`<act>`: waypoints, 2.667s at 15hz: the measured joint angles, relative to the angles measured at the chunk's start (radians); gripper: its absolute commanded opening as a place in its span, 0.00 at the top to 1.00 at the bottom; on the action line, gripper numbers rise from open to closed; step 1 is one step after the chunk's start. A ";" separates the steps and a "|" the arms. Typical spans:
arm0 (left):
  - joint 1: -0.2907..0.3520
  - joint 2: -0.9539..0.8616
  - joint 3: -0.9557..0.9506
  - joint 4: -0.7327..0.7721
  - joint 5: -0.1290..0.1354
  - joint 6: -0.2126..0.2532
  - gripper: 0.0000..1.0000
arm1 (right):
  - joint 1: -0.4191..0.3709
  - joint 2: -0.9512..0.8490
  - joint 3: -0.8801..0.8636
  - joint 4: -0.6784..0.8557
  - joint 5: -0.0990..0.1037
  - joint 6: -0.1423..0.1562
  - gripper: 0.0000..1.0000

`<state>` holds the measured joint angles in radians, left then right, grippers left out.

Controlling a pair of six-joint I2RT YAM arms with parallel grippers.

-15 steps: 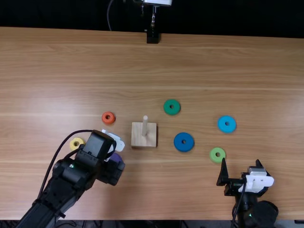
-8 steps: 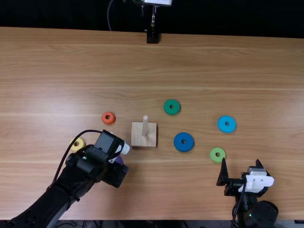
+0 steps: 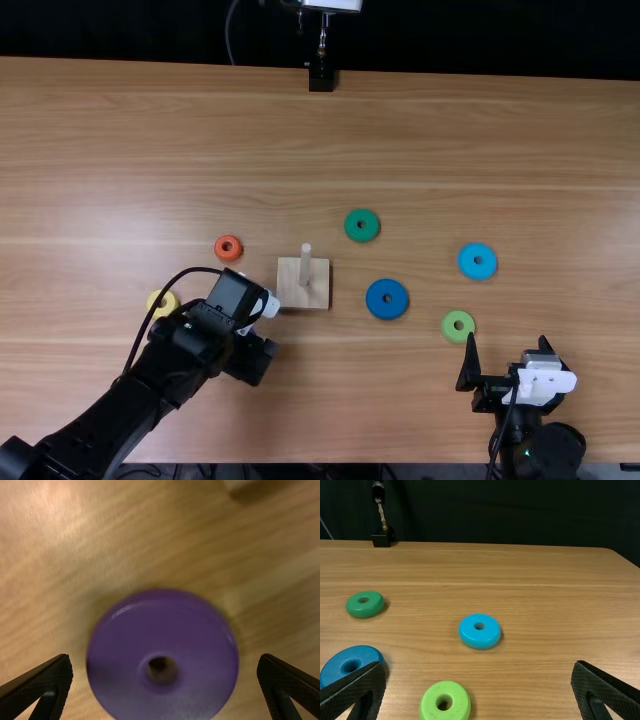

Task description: Build the Hanoi tower: stack the rings onto the peg from bottom to top in this color order: purple, dark blue, light blue, dark green, light green, yellow, orange.

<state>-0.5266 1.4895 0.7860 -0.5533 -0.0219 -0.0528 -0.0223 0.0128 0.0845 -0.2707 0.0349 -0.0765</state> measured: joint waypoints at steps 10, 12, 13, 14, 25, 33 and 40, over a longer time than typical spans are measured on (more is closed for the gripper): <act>-0.005 0.036 0.000 0.003 0.001 0.000 0.00 | 0.000 0.000 0.000 0.000 0.000 0.000 0.00; -0.005 0.036 0.000 0.003 0.002 0.000 0.00 | 0.000 0.000 0.000 0.000 0.000 0.000 0.00; -0.005 0.036 0.000 0.004 0.002 0.000 0.00 | 0.000 0.000 0.000 0.000 0.000 0.000 0.00; -0.005 0.040 0.000 0.003 0.002 0.000 0.00 | 0.000 0.000 0.000 0.000 0.000 0.000 0.00; -0.004 0.052 0.000 0.003 -0.001 0.031 1.00 | 0.000 0.000 0.000 0.000 0.000 0.000 0.00; 0.011 0.026 0.359 -0.366 -0.009 0.120 1.00 | 0.000 0.000 0.000 0.000 0.000 0.000 0.00; 0.037 0.173 0.838 -0.735 0.000 0.127 1.00 | 0.000 0.000 0.000 0.000 0.000 0.000 0.00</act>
<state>-0.4892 1.6623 1.6241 -1.2881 -0.0216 0.0738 -0.0223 0.0128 0.0849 -0.2703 0.0349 -0.0765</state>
